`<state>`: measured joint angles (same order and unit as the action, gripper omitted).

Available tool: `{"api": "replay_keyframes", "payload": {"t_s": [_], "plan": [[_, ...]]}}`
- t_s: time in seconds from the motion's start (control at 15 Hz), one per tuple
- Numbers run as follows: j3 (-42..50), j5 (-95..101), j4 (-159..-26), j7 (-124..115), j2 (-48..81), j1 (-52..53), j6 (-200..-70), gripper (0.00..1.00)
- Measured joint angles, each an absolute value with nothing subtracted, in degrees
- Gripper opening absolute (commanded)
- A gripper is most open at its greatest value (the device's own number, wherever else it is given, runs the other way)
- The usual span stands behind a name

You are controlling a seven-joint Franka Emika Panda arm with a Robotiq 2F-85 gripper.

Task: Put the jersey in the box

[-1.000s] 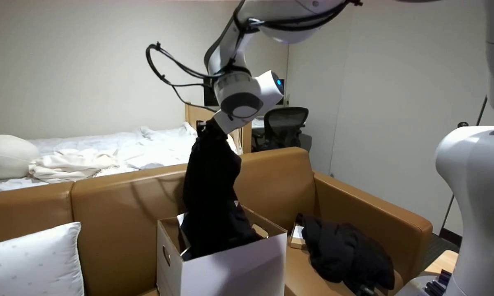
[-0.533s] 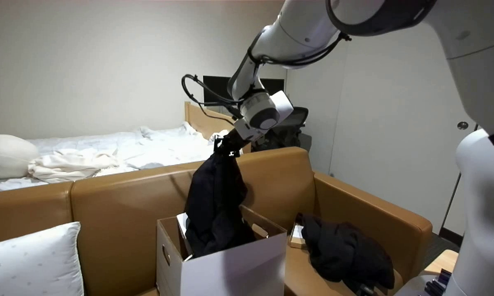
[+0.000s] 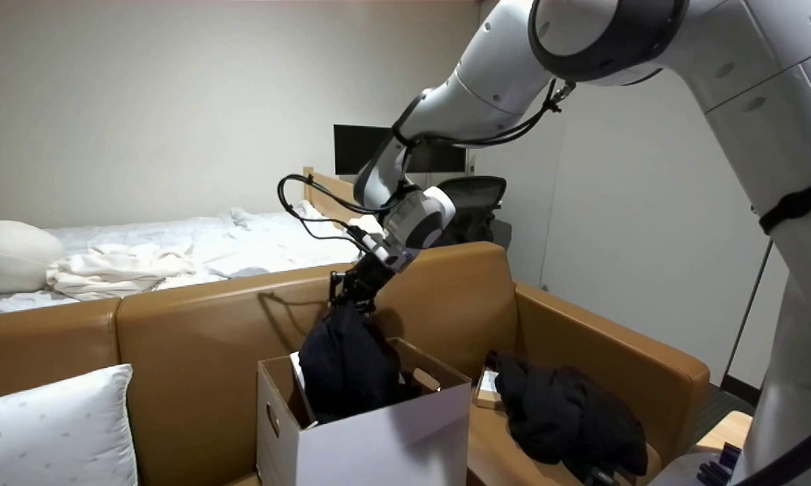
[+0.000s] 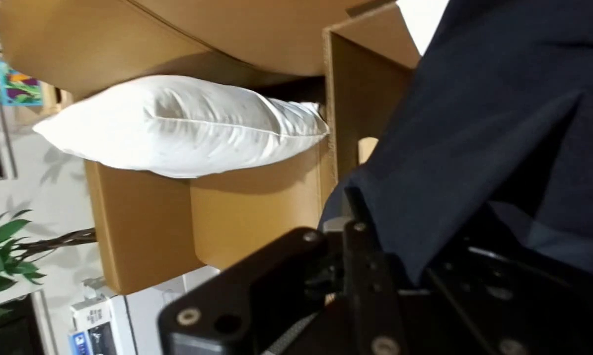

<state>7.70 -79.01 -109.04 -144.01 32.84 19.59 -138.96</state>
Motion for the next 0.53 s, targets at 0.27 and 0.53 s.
{"api": "replay_keyframes", "payload": {"t_s": [0.27,0.53], "plan": [[11.29,-71.1,-109.98,-149.53,36.05,22.57,-147.21,0.01],[25.16,-72.2,-112.8,-149.45,40.86,32.34,-148.16,0.01]]}}
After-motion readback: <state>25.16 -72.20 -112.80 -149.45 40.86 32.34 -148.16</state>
